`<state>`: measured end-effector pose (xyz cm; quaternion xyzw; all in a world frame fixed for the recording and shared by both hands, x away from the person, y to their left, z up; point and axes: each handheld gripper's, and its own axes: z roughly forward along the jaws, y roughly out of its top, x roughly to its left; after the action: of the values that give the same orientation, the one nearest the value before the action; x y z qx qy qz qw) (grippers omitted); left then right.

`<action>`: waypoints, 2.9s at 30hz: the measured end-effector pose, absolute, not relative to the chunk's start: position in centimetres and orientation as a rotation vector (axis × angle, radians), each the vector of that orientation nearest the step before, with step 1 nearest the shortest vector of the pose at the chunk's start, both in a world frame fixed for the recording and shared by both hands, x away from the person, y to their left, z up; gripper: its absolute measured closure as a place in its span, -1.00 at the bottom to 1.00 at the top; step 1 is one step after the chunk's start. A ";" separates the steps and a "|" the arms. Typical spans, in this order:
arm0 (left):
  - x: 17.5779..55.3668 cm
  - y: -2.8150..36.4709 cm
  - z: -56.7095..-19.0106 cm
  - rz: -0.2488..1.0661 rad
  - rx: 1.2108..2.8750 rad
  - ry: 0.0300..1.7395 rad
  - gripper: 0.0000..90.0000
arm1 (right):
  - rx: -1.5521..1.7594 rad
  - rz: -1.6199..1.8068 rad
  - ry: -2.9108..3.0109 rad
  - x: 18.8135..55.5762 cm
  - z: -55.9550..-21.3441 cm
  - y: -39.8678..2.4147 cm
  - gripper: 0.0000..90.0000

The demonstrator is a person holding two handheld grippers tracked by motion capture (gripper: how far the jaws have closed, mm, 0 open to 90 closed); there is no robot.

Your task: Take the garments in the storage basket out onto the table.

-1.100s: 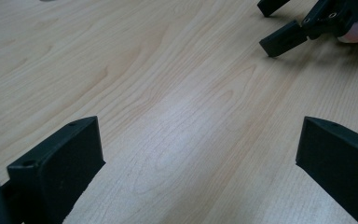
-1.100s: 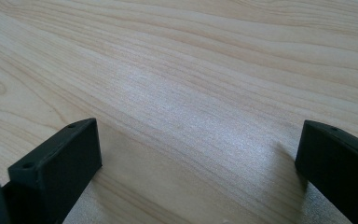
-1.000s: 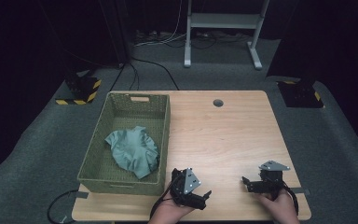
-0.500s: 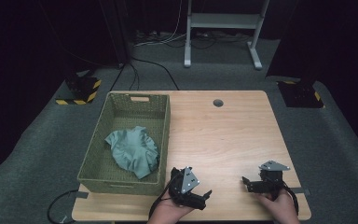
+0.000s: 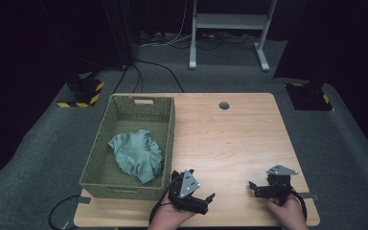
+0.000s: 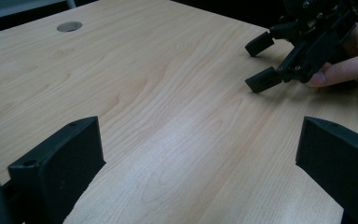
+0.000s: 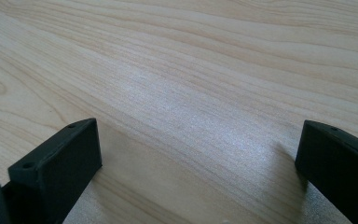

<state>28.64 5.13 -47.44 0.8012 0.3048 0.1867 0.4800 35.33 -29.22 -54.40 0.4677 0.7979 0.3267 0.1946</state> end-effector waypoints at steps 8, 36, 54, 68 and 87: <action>28.7 6.1 -46.8 0.467 1.934 0.761 -0.98 | 1.311 0.916 2.237 35.3 -54.4 -29.2 -1.00; 28.7 9.0 -45.2 0.506 1.866 0.811 -0.98 | 1.294 0.923 2.249 35.3 -54.4 -29.2 -1.00; 28.7 11.4 -44.1 0.536 1.823 0.864 -0.98 | 1.290 0.923 2.254 35.3 -54.4 -29.2 -1.00; 28.8 13.0 -43.7 0.556 1.795 0.913 -0.98 | 1.289 0.926 2.255 35.3 -54.4 -29.2 -1.00; 29.0 15.2 -43.2 0.594 1.756 0.967 -0.98 | 1.289 0.926 2.255 35.3 -54.4 -29.2 -1.00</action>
<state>28.95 15.17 -43.18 0.7266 0.4000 0.2458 0.5016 35.30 -29.19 -54.40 0.4590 0.8027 0.3295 0.1910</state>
